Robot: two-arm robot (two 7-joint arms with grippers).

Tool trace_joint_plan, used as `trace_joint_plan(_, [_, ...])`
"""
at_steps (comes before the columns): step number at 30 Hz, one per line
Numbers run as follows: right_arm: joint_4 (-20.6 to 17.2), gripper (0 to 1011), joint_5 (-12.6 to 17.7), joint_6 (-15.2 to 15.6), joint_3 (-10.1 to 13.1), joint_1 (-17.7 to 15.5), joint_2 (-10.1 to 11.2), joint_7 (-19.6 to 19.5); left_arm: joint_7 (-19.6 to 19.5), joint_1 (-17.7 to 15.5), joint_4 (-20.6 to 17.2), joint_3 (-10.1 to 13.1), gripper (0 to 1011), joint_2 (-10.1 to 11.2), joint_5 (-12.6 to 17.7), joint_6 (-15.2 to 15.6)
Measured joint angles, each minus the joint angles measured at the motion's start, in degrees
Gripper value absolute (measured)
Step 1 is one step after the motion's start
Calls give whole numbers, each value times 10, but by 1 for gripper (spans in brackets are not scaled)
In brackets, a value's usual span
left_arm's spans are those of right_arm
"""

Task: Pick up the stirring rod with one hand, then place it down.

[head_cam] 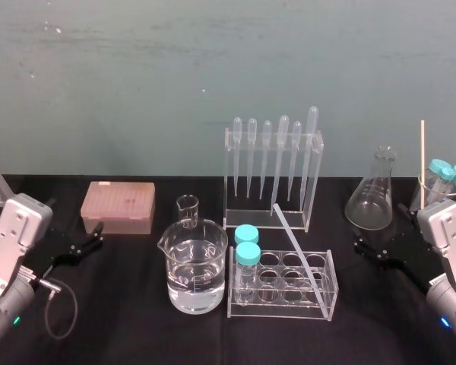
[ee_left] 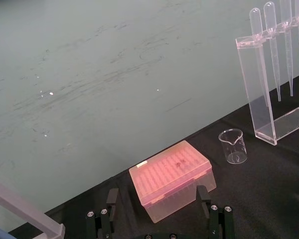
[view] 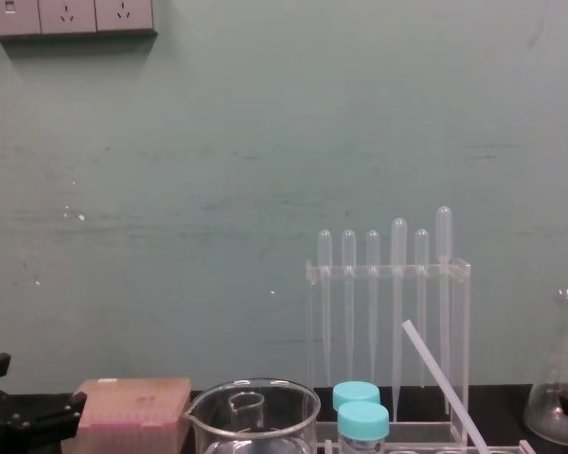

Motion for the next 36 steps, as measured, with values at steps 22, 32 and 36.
trace_joint_plan(22, [-13,1000,-1,-47,26,-16,-2,-4,0,0,0,0,1000,0,0,0])
trace_joint_plan(32, [-50,1000,10,-180,26,-19,-1,80,0,0,0,0,1000,0,0,0])
trace_joint_plan(36, [-42,1000,43,-176,11,-2,-5,138,0,0,0,0,1000,0,0,0])
